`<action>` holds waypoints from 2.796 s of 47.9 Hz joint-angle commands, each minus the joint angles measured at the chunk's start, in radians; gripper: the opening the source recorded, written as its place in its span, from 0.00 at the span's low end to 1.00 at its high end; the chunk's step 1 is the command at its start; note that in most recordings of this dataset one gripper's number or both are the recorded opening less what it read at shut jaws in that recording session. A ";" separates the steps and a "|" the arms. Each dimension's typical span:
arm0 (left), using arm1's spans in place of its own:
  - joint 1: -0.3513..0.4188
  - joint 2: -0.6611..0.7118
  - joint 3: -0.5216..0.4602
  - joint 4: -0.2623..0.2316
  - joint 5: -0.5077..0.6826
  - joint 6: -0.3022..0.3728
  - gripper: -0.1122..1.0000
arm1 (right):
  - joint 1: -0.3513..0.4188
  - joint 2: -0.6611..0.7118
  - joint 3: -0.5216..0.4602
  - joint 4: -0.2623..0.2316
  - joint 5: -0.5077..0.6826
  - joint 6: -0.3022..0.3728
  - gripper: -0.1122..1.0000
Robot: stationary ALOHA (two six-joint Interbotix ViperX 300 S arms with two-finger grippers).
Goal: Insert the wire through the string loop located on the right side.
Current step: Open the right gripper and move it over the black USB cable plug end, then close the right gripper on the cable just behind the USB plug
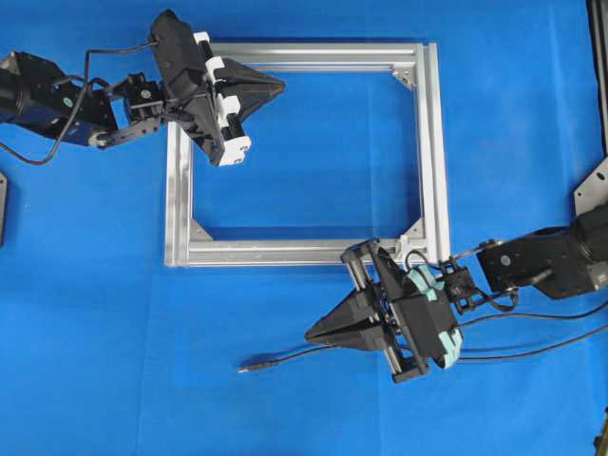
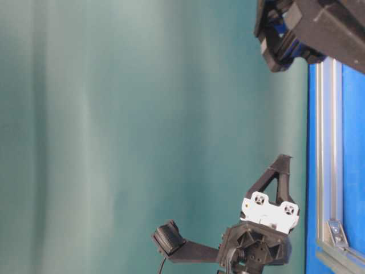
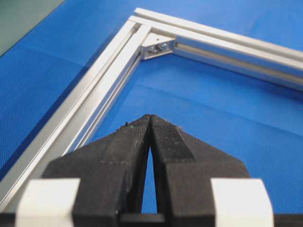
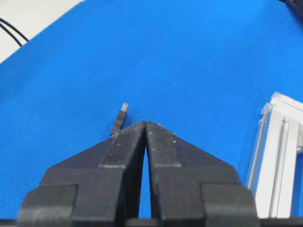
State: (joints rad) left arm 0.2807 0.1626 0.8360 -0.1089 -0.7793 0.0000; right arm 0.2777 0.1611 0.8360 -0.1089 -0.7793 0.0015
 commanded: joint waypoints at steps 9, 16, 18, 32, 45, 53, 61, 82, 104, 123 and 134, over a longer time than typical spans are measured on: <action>-0.008 -0.054 -0.012 0.021 0.012 0.005 0.10 | 0.015 -0.032 -0.029 -0.003 0.061 0.002 0.05; -0.008 -0.055 -0.012 0.021 0.012 0.005 0.10 | 0.020 -0.031 -0.034 -0.003 0.066 0.012 0.05; -0.008 -0.055 -0.011 0.021 0.012 0.005 0.10 | 0.020 -0.031 -0.034 -0.003 0.061 0.017 0.05; -0.008 -0.055 -0.011 0.021 0.012 0.006 0.10 | 0.028 -0.031 -0.032 -0.003 0.043 0.052 0.13; -0.008 -0.055 -0.011 0.021 0.012 0.006 0.10 | 0.041 -0.031 -0.031 0.005 0.031 0.086 0.77; -0.008 -0.055 -0.011 0.023 0.014 0.006 0.10 | 0.041 -0.025 -0.035 0.018 0.031 0.087 0.89; -0.008 -0.055 -0.011 0.023 0.012 0.006 0.10 | 0.044 0.023 -0.060 0.031 0.031 0.092 0.91; -0.008 -0.055 -0.008 0.023 0.014 0.006 0.10 | 0.055 0.201 -0.133 0.091 0.003 0.121 0.91; -0.008 -0.055 -0.008 0.021 0.012 0.006 0.10 | 0.060 0.241 -0.156 0.110 -0.011 0.127 0.91; -0.008 -0.055 -0.006 0.023 0.014 0.006 0.10 | 0.060 0.256 -0.178 0.101 0.037 0.120 0.29; -0.008 -0.055 -0.006 0.023 0.014 0.006 0.10 | 0.060 0.256 -0.178 0.097 0.040 0.118 0.07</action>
State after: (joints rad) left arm 0.2746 0.1365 0.8360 -0.0890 -0.7609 0.0046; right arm 0.3329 0.4326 0.6719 -0.0092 -0.7332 0.1212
